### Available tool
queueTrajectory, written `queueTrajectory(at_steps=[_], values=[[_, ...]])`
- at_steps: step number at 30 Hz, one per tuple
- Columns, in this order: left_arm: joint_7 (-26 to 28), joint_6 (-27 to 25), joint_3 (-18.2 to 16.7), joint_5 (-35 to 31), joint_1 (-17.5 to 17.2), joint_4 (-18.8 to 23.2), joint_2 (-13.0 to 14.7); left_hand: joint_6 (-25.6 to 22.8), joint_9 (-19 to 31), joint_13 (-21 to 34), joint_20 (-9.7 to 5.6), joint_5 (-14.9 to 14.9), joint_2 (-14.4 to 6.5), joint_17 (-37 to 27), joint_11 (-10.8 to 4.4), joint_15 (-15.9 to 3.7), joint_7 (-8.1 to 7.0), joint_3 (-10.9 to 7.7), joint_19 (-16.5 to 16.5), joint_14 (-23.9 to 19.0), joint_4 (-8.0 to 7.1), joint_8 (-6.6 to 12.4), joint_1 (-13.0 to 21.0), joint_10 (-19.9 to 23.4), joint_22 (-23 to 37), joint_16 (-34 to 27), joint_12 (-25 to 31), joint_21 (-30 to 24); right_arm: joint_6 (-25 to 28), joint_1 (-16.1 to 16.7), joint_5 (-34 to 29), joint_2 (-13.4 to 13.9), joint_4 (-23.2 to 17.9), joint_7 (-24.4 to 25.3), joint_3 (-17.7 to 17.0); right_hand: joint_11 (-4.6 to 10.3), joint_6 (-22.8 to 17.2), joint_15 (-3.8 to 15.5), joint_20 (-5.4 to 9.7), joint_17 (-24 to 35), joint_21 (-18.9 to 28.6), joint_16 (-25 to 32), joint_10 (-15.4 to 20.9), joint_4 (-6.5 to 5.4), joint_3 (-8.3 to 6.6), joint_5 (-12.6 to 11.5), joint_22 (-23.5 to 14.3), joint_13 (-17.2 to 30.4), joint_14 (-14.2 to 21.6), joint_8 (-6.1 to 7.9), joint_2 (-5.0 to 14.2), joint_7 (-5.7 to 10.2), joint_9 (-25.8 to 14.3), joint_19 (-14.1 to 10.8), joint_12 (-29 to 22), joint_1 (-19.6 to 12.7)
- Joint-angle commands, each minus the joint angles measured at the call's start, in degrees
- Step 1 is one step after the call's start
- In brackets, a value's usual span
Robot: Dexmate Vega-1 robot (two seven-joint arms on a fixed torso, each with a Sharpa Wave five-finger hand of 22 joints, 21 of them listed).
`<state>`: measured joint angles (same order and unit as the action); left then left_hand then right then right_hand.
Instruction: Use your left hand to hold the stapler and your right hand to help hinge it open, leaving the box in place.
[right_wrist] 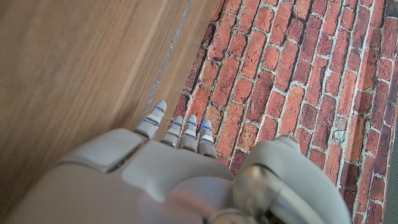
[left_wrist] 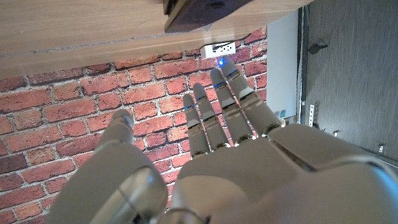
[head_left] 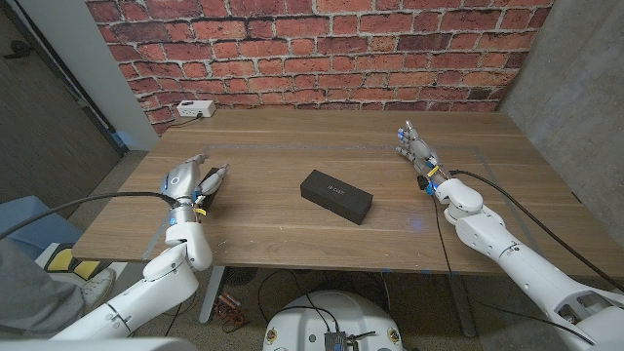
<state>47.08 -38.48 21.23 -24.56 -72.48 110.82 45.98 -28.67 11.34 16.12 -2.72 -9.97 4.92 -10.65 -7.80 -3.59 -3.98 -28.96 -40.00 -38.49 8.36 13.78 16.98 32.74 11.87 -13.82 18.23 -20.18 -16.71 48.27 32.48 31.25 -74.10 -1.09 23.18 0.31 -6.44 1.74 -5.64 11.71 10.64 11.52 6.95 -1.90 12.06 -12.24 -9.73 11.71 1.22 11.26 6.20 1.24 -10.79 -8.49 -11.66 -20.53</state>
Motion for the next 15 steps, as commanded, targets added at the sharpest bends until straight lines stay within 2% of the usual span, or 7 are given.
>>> queueTrajectory(at_steps=[1,7,13,15], values=[[0.08,-3.08,0.07,-0.69,-1.27,1.50,0.19,0.15,0.17,0.26,0.05,-0.08,0.38,-0.05,1.00,-7.24,-0.18,0.13,-0.84,-0.14,0.01,-0.20,0.48,0.18,0.16,0.15,0.15,-0.37,0.02,0.14,-0.11,0.19,-0.13,-0.07,0.09,-0.14,-0.15,1.40,-0.01,0.15,0.34,0.21,0.04,0.13,-0.19,0.00,-0.18,0.18,-0.15,0.00,0.35,-0.19,-0.08,-0.23,-0.01,-0.41],[-0.22,-4.37,0.09,-0.84,-1.67,2.33,0.32,0.41,0.18,0.23,0.05,-0.08,0.49,0.05,1.63,-7.11,-0.20,0.12,-1.00,-0.13,0.12,-0.38,0.66,-0.12,0.14,0.33,-0.10,-0.43,0.19,0.29,0.20,0.26,-0.29,-0.18,-0.02,-0.14,-0.17,1.43,0.01,0.13,0.33,0.23,0.03,0.15,-0.20,0.01,-0.18,0.18,-0.10,0.01,0.33,-0.17,-0.08,-0.22,-0.01,-0.39],[-1.49,-8.07,1.44,-2.77,-1.36,3.44,1.41,1.42,0.18,0.18,0.19,-0.07,0.45,0.08,1.36,-7.68,-0.43,0.13,-1.33,-1.58,-0.01,-0.92,0.59,-1.14,0.12,0.04,-0.75,-0.57,0.07,0.57,0.35,0.35,-0.15,-0.33,-0.09,-0.15,-0.21,1.43,0.04,0.12,0.34,0.24,0.11,0.14,-0.21,0.02,-0.18,0.17,-0.11,0.02,0.33,-0.28,-0.08,-0.24,-0.04,-0.35],[-2.03,-8.92,1.52,-2.70,-1.37,3.77,1.44,1.80,0.19,0.19,0.22,-0.06,0.56,0.10,0.86,-7.91,-0.58,0.21,-1.40,-1.91,-0.04,-1.12,0.50,-1.54,0.11,0.03,-0.99,-0.61,0.23,0.76,0.50,0.38,-0.35,-0.20,-0.18,-0.20,-0.23,1.44,0.03,0.11,0.34,0.24,0.08,0.15,-0.23,0.02,-0.18,0.17,-0.11,0.03,0.33,-0.25,-0.08,-0.23,-0.03,-0.36]])
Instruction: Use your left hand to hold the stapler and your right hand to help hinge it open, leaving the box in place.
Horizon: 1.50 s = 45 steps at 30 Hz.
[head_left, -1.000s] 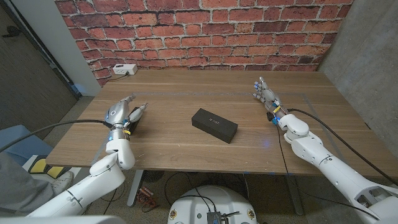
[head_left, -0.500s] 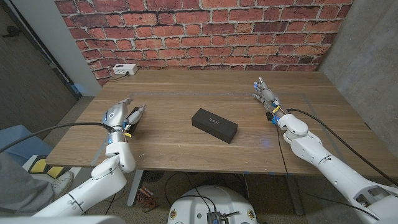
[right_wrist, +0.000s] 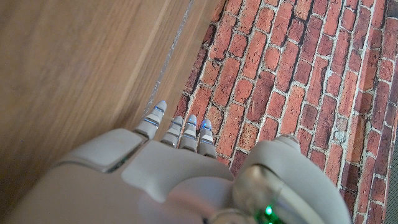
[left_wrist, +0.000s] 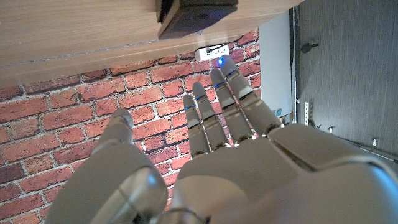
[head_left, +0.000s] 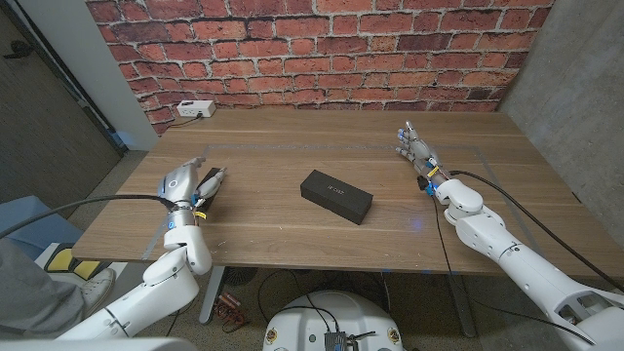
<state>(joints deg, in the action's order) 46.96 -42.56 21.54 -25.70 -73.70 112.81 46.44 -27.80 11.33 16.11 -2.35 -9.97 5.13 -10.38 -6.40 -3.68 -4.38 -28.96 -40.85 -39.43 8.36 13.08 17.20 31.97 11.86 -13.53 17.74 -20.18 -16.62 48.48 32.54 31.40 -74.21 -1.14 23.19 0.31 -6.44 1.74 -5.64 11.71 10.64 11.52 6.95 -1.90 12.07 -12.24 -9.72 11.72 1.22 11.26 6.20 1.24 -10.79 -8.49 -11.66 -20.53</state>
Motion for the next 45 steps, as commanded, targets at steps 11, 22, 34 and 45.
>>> queueTrajectory(at_steps=[11,22,34,45], values=[[-2.57,-4.08,2.13,-0.21,0.83,-0.96,0.55,2.50,0.19,0.27,0.26,-0.15,0.42,-0.03,-0.53,-7.81,0.47,0.08,0.00,0.11,0.21,-1.13,0.84,-0.71,0.05,0.68,-0.78,-0.37,0.86,1.12,0.12,0.68,-1.36,0.48,-0.10,-0.16,-0.24,1.40,0.04,0.07,0.34,0.27,0.11,0.17,-0.29,0.03,-0.18,0.16,-0.08,0.03,0.38,-0.27,-0.08,-0.25,-0.04,-0.34],[-1.65,-5.38,3.64,-1.03,1.81,-1.98,0.37,1.87,0.15,0.31,-0.16,-0.30,1.05,0.11,-1.02,-8.18,0.48,0.03,-0.73,0.21,0.77,-0.91,1.92,0.29,-0.04,1.11,-0.63,-0.59,1.50,1.24,-0.28,0.69,-2.22,1.24,0.14,-0.31,-0.36,1.38,0.03,0.03,0.35,0.28,0.23,0.19,-0.51,0.00,-0.18,0.15,-0.09,0.08,0.69,-0.35,-0.08,-0.26,-0.09,-0.44],[-1.38,-7.36,3.41,0.15,1.13,-1.78,-0.22,0.16,0.13,0.16,-0.02,-0.29,1.82,0.05,-0.10,-8.03,1.21,0.62,-0.85,-1.00,0.40,-0.38,1.38,1.24,-0.12,0.94,-0.63,-0.58,2.52,0.99,-0.31,0.65,-2.45,1.27,0.50,-0.32,-0.44,1.38,0.02,0.00,0.36,0.27,0.24,0.22,-0.70,-0.01,-0.19,0.14,-0.12,0.10,0.94,-0.37,-0.08,-0.30,-0.09,-0.54],[-2.18,-10.24,4.02,0.84,1.22,-0.68,-0.18,-0.35,0.11,0.00,0.04,-0.36,1.62,0.04,0.20,-7.93,1.72,0.64,-1.07,-1.59,0.16,-0.30,1.29,1.74,-0.14,0.90,-0.71,-0.63,2.62,0.87,-0.29,0.63,-2.13,0.66,0.82,-0.35,-0.44,1.37,-0.01,-0.02,0.36,0.28,0.25,0.19,-0.79,0.02,-0.19,0.13,-0.12,0.09,1.07,-0.36,-0.08,-0.29,-0.09,-0.52]])
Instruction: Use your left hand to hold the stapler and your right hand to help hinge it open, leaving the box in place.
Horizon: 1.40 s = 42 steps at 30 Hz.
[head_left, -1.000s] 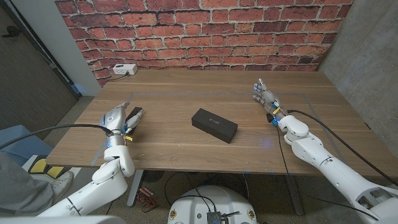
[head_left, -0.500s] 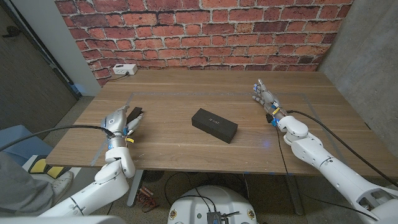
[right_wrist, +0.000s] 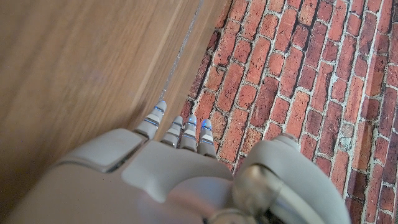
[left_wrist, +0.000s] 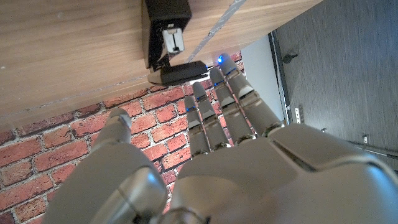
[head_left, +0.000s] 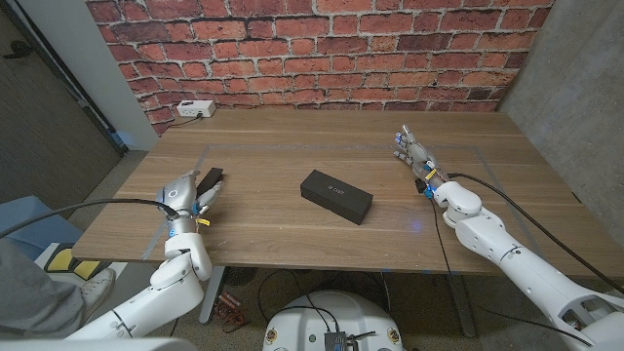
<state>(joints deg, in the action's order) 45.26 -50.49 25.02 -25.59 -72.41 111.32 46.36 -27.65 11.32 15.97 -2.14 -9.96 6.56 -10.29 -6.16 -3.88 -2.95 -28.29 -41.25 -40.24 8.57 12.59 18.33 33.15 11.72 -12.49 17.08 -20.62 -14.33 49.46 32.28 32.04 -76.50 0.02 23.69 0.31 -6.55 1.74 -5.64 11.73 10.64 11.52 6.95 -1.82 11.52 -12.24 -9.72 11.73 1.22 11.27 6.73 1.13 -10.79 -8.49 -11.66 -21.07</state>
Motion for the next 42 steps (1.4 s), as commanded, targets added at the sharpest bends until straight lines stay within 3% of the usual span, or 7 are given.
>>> queueTrajectory(at_steps=[1,18,28,31,42], values=[[-0.54,-2.63,0.66,0.72,0.02,0.90,-0.12,-0.53,0.12,0.13,-0.18,-0.37,0.12,-0.06,0.02,-7.74,0.30,-0.06,-0.71,-0.80,-0.06,0.19,0.19,0.65,0.00,-0.14,-0.03,-0.20,0.48,-0.02,0.17,-0.01,0.04,-0.47,0.25,-0.34,-0.33,1.37,-0.02,-0.05,0.36,0.27,0.25,0.12,-0.24,0.02,-0.19,0.12,-0.12,0.10,0.52,-0.26,-0.09,-0.30,-0.09,0.01],[-3.08,-6.99,2.48,2.12,1.22,2.50,0.40,-1.08,0.07,-0.14,-0.15,-0.37,-0.21,-0.02,-0.19,-7.44,0.78,-0.23,-0.82,-0.45,-0.15,0.13,0.50,0.60,-0.02,0.37,-0.55,-0.21,0.67,1.29,0.60,1.35,-1.48,-0.48,-0.50,-0.31,-0.34,1.30,-0.01,-0.10,0.38,0.26,0.35,0.15,-0.28,0.08,-0.19,0.11,-0.12,0.09,0.44,-0.27,-0.09,-0.34,-0.12,0.02],[-3.35,-10.54,3.83,2.59,2.19,2.91,-0.38,-2.89,0.08,-0.34,0.00,-0.28,-0.25,-0.02,0.60,-7.27,1.08,-0.19,-1.10,-0.50,-0.26,0.63,0.47,0.67,-0.01,0.54,-0.87,-0.29,0.71,1.30,0.81,1.74,-1.32,-1.13,-0.58,-0.28,-0.35,1.30,-0.09,-0.11,0.38,0.27,0.36,0.12,-0.28,0.12,-0.19,0.11,-0.12,0.09,0.39,-0.30,-0.09,-0.37,-0.13,0.12],[-2.90,-11.09,4.01,2.69,2.31,2.92,-0.62,-3.20,0.08,-0.43,-0.06,-0.22,-0.19,-0.05,1.29,-7.02,1.28,-0.07,-1.65,-1.11,-0.38,0.63,0.26,1.16,-0.01,0.37,-0.84,-0.50,1.14,1.31,1.08,1.85,-1.41,-1.29,-0.61,-0.28,-0.37,1.25,-0.07,-0.13,0.38,0.27,0.39,0.15,-0.30,0.13,-0.19,0.10,-0.12,0.09,0.38,-0.31,-0.09,-0.38,-0.14,0.10],[-2.14,-13.57,4.21,3.74,2.96,3.25,-1.53,-7.71,0.12,-0.73,-0.26,-0.16,-0.47,-0.10,1.23,-7.45,1.92,0.20,-2.78,-5.53,-0.89,1.72,-0.62,5.16,0.01,-0.72,-0.08,-0.92,1.05,0.82,1.12,1.86,-0.79,-2.13,-0.42,-0.36,-0.39,1.20,-0.09,-0.15,0.39,0.28,0.38,0.19,-0.39,0.14,-0.19,0.10,-0.09,0.09,0.42,-0.30,-0.09,-0.40,-0.12,0.05]])
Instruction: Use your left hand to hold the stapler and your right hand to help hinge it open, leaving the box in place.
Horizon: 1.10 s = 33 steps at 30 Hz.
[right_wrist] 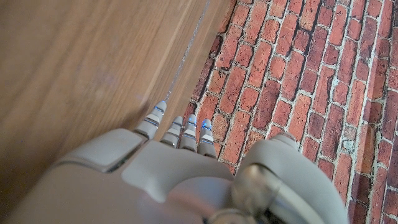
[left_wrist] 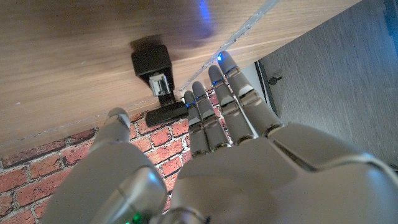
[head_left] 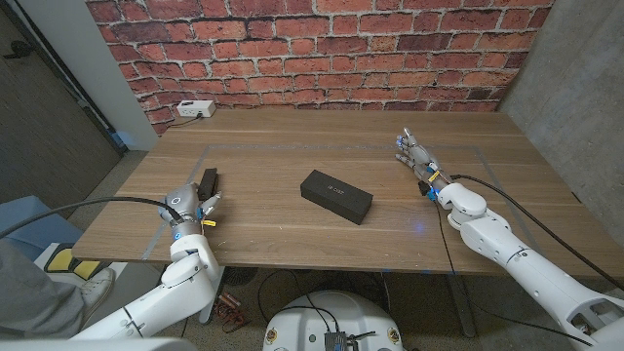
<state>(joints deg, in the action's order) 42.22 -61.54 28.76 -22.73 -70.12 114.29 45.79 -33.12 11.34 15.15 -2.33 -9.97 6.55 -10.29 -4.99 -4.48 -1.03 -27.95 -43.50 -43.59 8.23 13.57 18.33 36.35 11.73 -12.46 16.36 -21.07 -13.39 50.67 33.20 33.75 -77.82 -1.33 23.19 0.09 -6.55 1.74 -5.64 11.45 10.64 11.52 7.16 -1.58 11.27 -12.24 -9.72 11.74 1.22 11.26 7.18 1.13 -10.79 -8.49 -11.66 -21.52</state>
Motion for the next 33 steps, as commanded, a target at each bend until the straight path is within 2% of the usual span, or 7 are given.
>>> queueTrajectory(at_steps=[1,17,28,33], values=[[0.90,-2.79,0.44,1.06,0.70,0.34,-1.08,-2.55,0.11,0.08,-0.06,-0.15,-0.45,-0.09,-0.15,-6.90,0.00,-0.14,-0.68,-2.39,-0.54,0.82,-0.63,2.24,0.00,-0.77,0.70,-0.53,0.05,-0.50,0.08,0.14,0.64,-0.86,0.16,-0.16,-0.39,1.21,-0.10,0.12,0.39,0.28,0.19,-0.05,-0.15,0.14,-0.19,0.09,-0.09,0.09,-0.03,-0.30,-0.09,-0.40,-0.13,0.50],[2.23,-3.07,-0.36,2.64,0.54,0.24,-0.95,-4.07,0.15,0.15,-0.04,-0.15,-0.66,-0.06,0.00,-7.29,0.05,-0.13,-1.02,-3.56,-0.69,1.06,-0.94,3.18,0.01,-0.80,0.78,-0.65,0.57,-2.17,-0.28,-0.93,2.25,-1.43,1.12,-0.02,-0.53,1.26,-0.13,0.10,0.39,0.34,0.24,0.01,-0.30,0.18,-0.19,0.09,0.00,0.14,0.04,-0.17,-0.09,-0.42,-0.14,0.46],[3.37,-3.38,-1.51,3.59,0.01,0.60,-1.42,-5.08,0.17,0.09,0.18,-0.07,-0.47,-0.15,0.40,-6.83,0.47,0.45,-1.39,-4.79,-1.25,1.14,-2.24,4.18,0.03,-1.00,0.85,-0.79,0.66,-3.42,-0.87,-1.52,3.55,-2.10,1.94,0.07,-0.62,1.21,-0.14,0.07,0.39,0.33,0.26,0.09,-0.43,0.20,-0.19,0.09,-0.02,0.15,0.08,-0.19,-0.09,-0.43,-0.14,0.38],[3.23,-3.65,-1.93,4.37,-0.39,0.82,-1.41,-7.43,0.22,-0.04,0.30,-0.19,-1.95,-0.12,0.41,-6.90,0.75,-0.23,-1.90,-6.33,-1.45,1.73,-2.08,5.89,0.06,-1.23,1.12,-1.01,0.60,-3.76,-1.01,-1.62,3.96,-2.39,2.13,0.07,-0.63,1.24,-0.13,0.06,0.39,0.34,0.24,0.13,-0.49,0.22,-0.19,0.09,0.02,0.15,0.09,-0.10,-0.09,-0.44,-0.13,0.33]])
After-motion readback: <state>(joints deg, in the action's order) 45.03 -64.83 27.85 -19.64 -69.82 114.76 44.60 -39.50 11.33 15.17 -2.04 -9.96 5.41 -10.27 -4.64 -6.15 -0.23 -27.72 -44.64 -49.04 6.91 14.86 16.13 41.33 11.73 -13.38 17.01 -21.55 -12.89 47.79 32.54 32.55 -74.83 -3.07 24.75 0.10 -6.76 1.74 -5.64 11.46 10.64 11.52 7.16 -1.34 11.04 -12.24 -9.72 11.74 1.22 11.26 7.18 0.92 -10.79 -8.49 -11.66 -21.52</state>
